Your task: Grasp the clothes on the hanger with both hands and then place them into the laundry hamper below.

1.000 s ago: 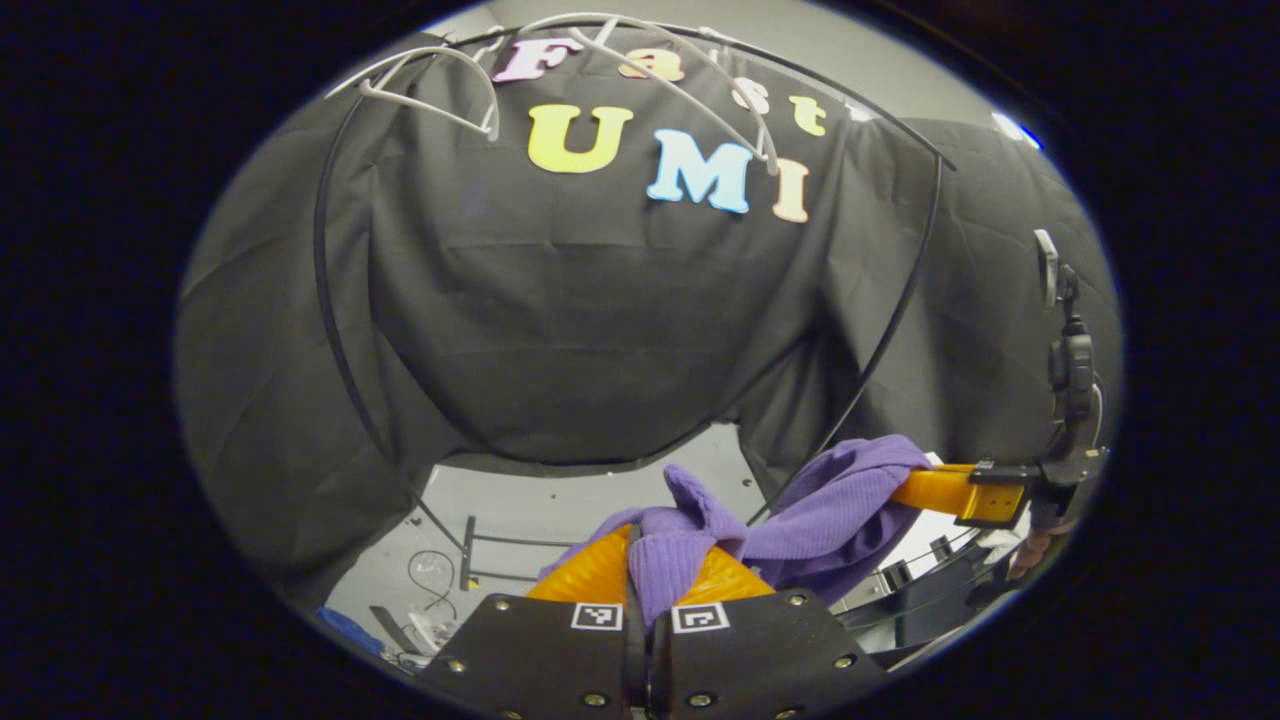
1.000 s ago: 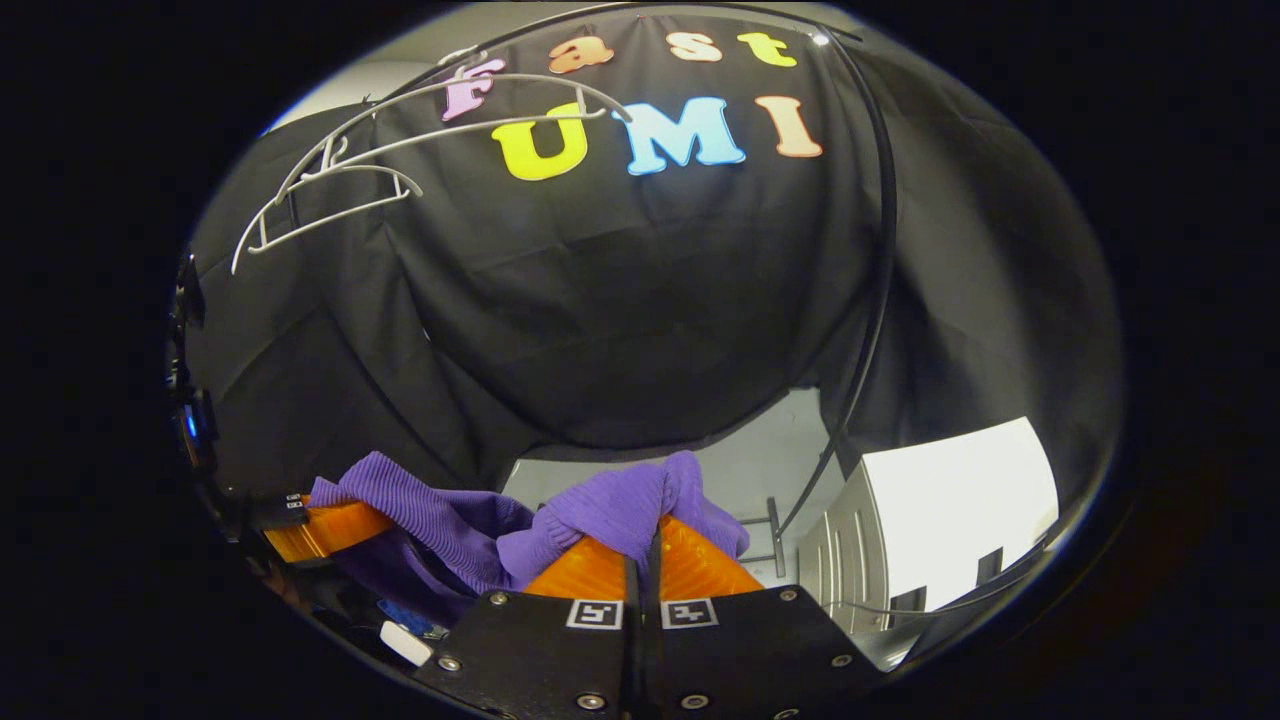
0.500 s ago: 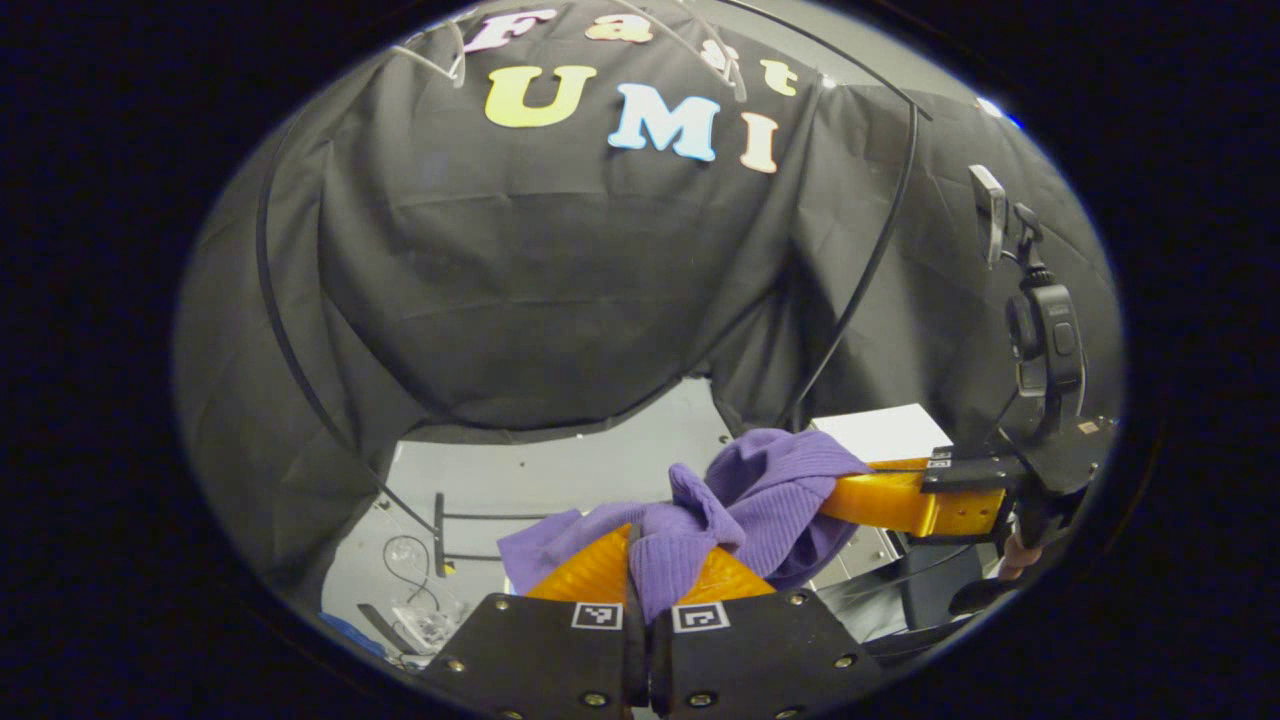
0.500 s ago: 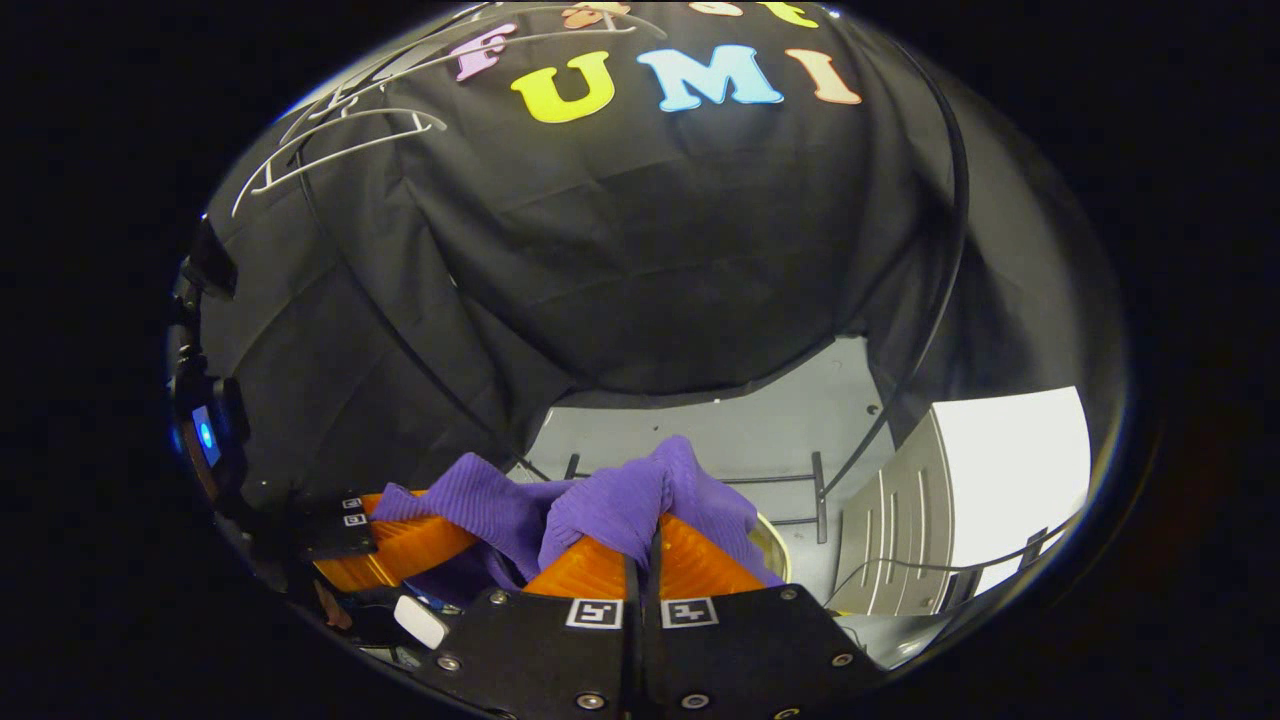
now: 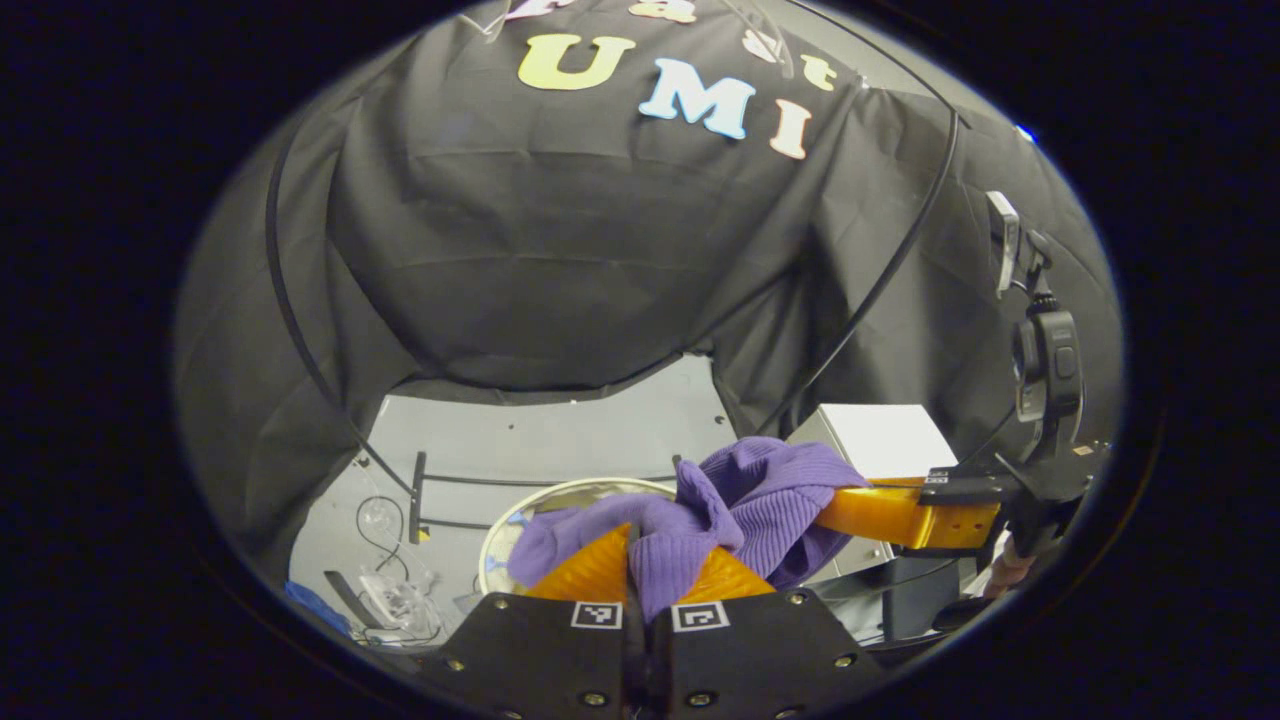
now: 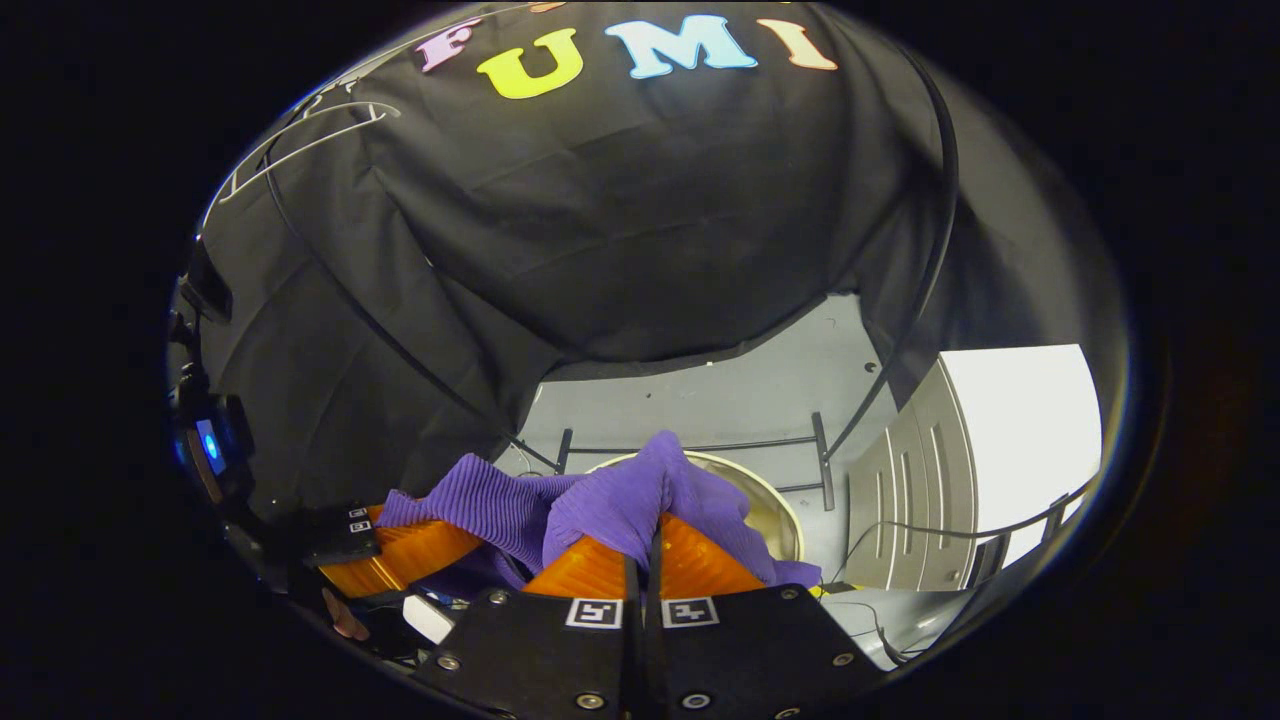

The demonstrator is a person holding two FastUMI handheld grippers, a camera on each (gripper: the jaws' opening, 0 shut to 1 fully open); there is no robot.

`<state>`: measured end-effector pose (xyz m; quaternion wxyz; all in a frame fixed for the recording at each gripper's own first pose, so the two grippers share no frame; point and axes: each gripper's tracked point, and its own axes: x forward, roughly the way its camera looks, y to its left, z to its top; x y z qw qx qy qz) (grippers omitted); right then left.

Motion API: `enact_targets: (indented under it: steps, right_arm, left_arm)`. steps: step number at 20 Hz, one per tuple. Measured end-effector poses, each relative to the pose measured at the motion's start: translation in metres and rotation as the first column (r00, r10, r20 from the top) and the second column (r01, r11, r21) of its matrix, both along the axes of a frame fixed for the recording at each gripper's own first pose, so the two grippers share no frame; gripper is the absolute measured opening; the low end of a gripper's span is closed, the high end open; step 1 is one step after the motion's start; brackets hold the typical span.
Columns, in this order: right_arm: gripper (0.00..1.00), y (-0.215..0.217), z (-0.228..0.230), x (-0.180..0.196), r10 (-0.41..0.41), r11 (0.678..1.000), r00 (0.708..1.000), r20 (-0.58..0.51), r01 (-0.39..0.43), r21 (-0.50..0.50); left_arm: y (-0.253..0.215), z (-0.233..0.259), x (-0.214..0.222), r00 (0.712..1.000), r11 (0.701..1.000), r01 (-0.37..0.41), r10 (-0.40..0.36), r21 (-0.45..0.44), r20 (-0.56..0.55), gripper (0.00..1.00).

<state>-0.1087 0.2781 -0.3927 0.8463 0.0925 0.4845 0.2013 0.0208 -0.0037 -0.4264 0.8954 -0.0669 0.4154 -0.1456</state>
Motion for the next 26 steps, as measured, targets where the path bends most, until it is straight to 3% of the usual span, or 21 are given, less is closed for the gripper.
enact_targets:
  steps: [3, 4, 6, 13, 16, 17, 21, 22, 23, 24, 26]
  right_arm:
    - [0.00, 0.001, -0.008, -0.002, 0.007, 1.000, 1.000, -0.004, -0.007, -0.013]
    - [0.01, 0.000, -0.010, -0.002, 0.007, 1.000, 1.000, -0.009, -0.008, -0.016]
    - [0.02, -0.001, -0.012, -0.004, 0.004, 1.000, 1.000, -0.020, -0.004, -0.019]
    - [0.04, -0.004, -0.023, -0.012, -0.013, 0.999, 0.997, -0.070, 0.009, -0.051]
    - [0.11, -0.010, -0.032, -0.019, -0.017, 0.997, 0.993, -0.118, 0.007, -0.083]
    - [0.22, -0.007, -0.033, -0.021, -0.023, 0.998, 0.991, -0.130, 0.014, -0.065]
    - [0.89, -0.008, -0.025, -0.016, -0.060, 0.996, 0.991, -0.118, 0.052, -0.070]
    - [0.95, -0.012, -0.022, -0.014, -0.066, 0.995, 0.992, -0.109, 0.057, -0.083]
    - [0.95, -0.013, -0.019, -0.014, -0.070, 0.994, 0.993, -0.099, 0.061, -0.087]
    - [0.91, -0.016, -0.013, -0.012, -0.075, 0.994, 0.993, -0.089, 0.067, -0.089]
    - [0.95, -0.024, -0.001, -0.008, -0.085, 0.992, 0.994, -0.064, 0.079, -0.100]
  left_arm:
    - [0.002, -0.007, -0.003, 1.000, 1.000, -0.013, 0.013, 0.015, -0.024, 0.03]
    - [0.001, -0.010, 0.000, 0.999, 1.000, -0.019, 0.019, 0.010, -0.028, 0.07]
    - [0.003, -0.013, -0.001, 0.999, 1.000, -0.027, 0.027, 0.011, -0.039, 0.03]
    - [0.021, -0.037, -0.006, 0.995, 0.997, -0.046, 0.052, 0.069, -0.089, 0.05]
    - [0.030, -0.055, -0.014, 0.986, 0.994, -0.070, 0.083, 0.089, -0.145, 0.11]
    - [0.032, -0.056, -0.016, 0.984, 0.993, -0.084, 0.097, 0.088, -0.152, 0.11]
    - [0.037, -0.039, -0.007, 0.983, 0.990, -0.131, 0.136, 0.051, -0.127, 0.61]
    - [0.043, -0.039, -0.009, 0.982, 0.988, -0.140, 0.148, 0.069, -0.119, 0.74]
    - [0.050, -0.039, -0.009, 0.981, 0.985, -0.149, 0.159, 0.089, -0.110, 0.87]
    - [0.054, -0.039, -0.009, 0.980, 0.983, -0.158, 0.168, 0.097, -0.106, 0.93]
    - [0.057, -0.038, -0.014, 0.976, 0.980, -0.179, 0.188, 0.084, -0.109, 0.92]
